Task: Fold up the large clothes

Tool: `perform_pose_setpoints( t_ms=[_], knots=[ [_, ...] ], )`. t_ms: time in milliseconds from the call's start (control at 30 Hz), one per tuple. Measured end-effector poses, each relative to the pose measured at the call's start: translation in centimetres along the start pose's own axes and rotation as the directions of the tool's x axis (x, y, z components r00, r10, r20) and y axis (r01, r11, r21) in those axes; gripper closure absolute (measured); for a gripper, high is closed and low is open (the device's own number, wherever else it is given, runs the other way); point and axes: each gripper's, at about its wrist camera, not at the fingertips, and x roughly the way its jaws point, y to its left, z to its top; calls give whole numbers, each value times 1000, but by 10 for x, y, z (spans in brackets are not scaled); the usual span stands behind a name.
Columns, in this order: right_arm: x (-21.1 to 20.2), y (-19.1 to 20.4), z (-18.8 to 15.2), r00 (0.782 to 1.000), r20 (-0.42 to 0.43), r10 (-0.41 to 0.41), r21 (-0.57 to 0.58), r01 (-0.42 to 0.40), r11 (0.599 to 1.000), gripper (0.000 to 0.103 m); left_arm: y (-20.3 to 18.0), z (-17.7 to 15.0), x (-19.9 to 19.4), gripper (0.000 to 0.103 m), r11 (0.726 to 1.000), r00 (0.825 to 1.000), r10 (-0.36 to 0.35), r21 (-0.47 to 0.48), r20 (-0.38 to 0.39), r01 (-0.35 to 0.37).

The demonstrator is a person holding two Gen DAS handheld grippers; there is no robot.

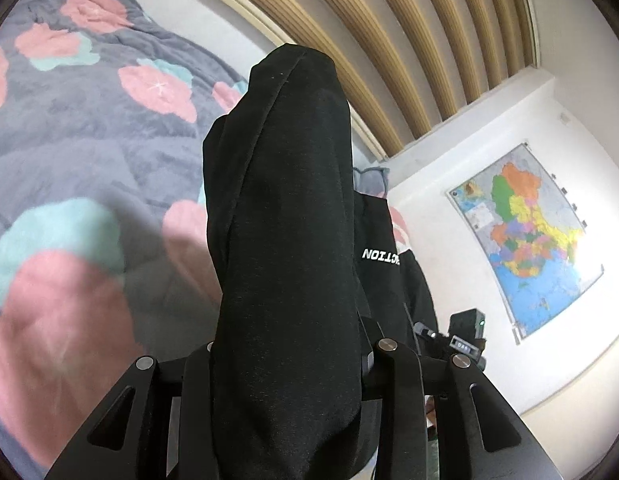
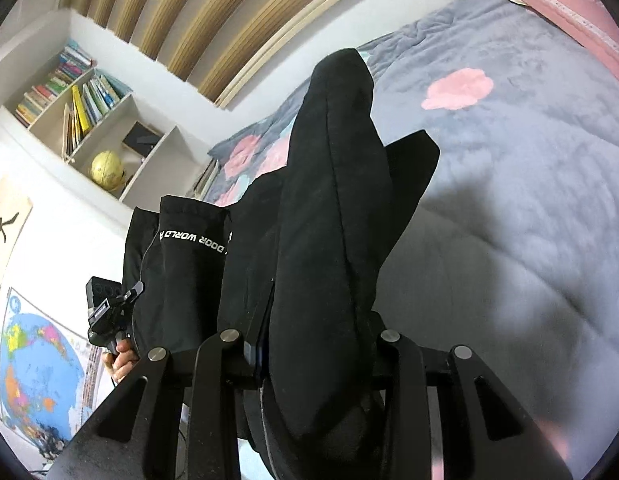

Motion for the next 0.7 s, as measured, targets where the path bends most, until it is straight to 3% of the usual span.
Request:
perform_pose_setpoints(
  t_ms=[133,200,267,367,433,533,600,633,700],
  knots=[
    [13,-23,-26,996,-77,-55,52,60,997,66,39,-33,9,63,994,995,69,-82,-67,-74],
    [28,-38,-39,982,-122,-141,60,149,987,64,65,-54,20,60,978,983,144,-132,-113,-159],
    [34,-57,-49,967,-124,-223,64,232,971,60,93,-68,18,57,962,975,200,-170,-96,-214],
    [25,-90,-59,979,-109,-173,195,192,962,51,143,-81,3,50,935,987,133,-319,-86,-154],
    [10,-100,-64,980,-78,-183,241,196,950,46,161,-85,-8,47,921,992,90,-372,-83,-115],
    [-16,-83,-67,952,-32,-305,179,305,935,46,142,-84,-31,47,926,969,244,-283,-49,-248],
    [-30,-53,-66,930,13,-368,95,365,926,46,115,-78,-46,47,921,939,343,-199,6,-335],
    [-32,-34,-65,922,32,-385,48,384,922,46,93,-74,-52,47,924,929,367,-134,43,-359],
    [-35,-6,-65,908,59,-415,-44,418,908,46,55,-70,-55,47,929,926,370,-34,78,-368]
  ],
)
